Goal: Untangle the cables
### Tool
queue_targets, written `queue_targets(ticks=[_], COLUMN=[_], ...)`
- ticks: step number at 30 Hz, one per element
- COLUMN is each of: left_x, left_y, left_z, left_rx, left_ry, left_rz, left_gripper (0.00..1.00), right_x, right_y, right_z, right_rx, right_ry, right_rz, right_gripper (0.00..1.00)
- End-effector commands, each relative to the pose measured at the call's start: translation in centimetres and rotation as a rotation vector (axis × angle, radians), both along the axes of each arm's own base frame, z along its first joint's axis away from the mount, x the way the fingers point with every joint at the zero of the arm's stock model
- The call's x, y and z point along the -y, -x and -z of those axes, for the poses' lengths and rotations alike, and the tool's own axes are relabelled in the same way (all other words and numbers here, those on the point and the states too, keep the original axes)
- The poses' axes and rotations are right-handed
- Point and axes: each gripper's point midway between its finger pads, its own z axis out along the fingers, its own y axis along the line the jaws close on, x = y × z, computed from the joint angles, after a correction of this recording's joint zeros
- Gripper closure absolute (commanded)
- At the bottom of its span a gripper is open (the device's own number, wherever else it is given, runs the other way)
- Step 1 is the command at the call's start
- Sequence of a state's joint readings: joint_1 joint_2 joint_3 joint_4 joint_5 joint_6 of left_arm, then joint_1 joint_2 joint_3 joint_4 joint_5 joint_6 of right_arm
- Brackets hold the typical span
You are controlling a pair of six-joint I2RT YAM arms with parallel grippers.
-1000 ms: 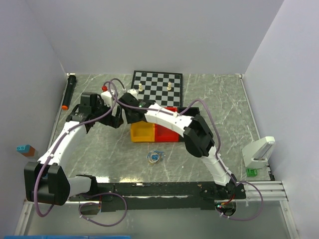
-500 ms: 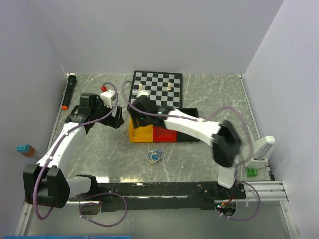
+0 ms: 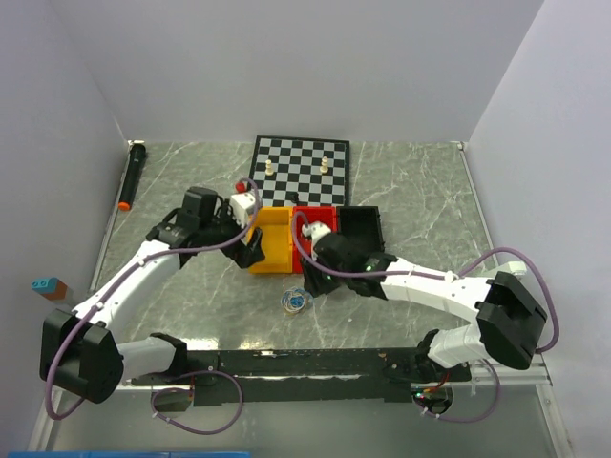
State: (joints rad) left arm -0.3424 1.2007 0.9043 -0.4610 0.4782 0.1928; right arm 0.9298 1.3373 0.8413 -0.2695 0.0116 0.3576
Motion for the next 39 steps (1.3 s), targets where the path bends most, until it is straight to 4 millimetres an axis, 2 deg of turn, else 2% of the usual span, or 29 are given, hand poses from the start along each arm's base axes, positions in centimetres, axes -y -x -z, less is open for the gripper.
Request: queue_targets(ticks=[1, 6, 9, 12, 16, 22, 31, 33, 34, 39], left_x=[2.1, 3.9, 5.2, 6.3, 7.5, 8.4, 10.2, 10.6, 10.8, 11.3], left_y=[2.8, 5.4, 7.0, 7.7, 8.6, 8.4, 8.5, 8.4, 8.4, 8.4], left_z=[0.3, 3.5, 5.1, 6.2, 7.4, 8.4, 8.4, 8.5, 8.5, 9.1], left_rx=[0.013, -0.074, -0.111, -0.129, -0.154, -0.157, -0.149, -0.145, -0.145, -0.153], left_ry=[0.025, -0.002, -0.031, -0.039, -0.054, -0.061, -0.07, -0.071, -0.074, -0.094], left_rz=[0.188, 0.3, 0.356, 0.391, 0.432, 0.435, 0.473, 0.478, 0.483, 0.501], left_gripper=[0.03, 0.03, 0.03, 0.03, 0.03, 0.04, 0.01, 0.07, 0.14, 0.67], right_x=[-1.7, -1.0, -0.8, -0.8, -0.9, -1.2, -0.7, -0.4, -0.3, 0.3], right_y=[1.1, 1.6, 1.7, 1.6, 1.7, 1.8, 3.0, 3.2, 3.3, 3.4], right_z=[-0.1, 2.0, 2.4, 2.8, 3.2, 4.1, 5.3, 5.7, 5.9, 6.2], right_rx=[0.026, 0.007, 0.008, 0.01, 0.012, -0.008, -0.056, -0.065, -0.07, -0.079], right_ry=[-0.103, -0.1, -0.114, -0.128, -0.143, -0.137, -0.12, -0.109, -0.105, -0.095], right_rz=[-0.094, -0.072, -0.056, -0.049, -0.049, -0.056, -0.08, -0.077, -0.076, -0.051], right_gripper=[0.49, 0.4, 0.38, 0.38, 0.41, 0.5, 0.64, 0.67, 0.7, 0.78])
